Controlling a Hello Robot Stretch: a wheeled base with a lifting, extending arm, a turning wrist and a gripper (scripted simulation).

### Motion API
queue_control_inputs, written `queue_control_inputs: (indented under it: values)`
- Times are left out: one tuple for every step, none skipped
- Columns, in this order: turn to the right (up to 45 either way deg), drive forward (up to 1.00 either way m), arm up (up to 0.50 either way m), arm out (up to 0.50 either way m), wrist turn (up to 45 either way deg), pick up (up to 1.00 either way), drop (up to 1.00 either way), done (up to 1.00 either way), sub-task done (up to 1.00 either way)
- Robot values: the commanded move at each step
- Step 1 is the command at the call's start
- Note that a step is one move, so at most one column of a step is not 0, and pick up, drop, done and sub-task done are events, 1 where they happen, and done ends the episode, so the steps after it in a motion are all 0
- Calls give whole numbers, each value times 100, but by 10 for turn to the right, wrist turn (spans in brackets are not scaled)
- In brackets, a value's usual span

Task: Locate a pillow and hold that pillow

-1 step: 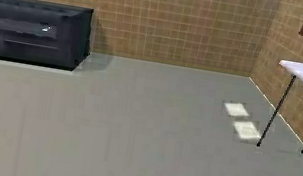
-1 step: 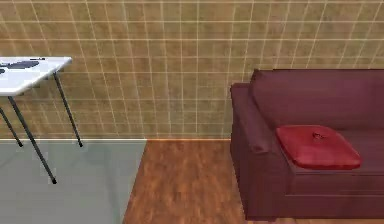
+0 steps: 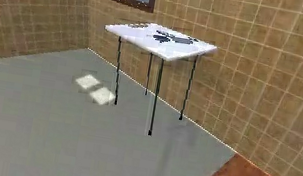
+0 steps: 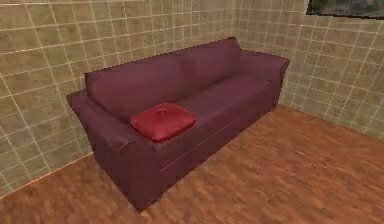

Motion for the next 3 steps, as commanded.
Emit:
queue_control_inputs:
  values:
    - [450, 0, 0, 0, 0, 0, 0, 0, 0]
    - [420, 0, 0, 0, 0, 0, 0, 0, 0]
    - [0, 40, 0, 0, 0, 0, 0, 0, 0]
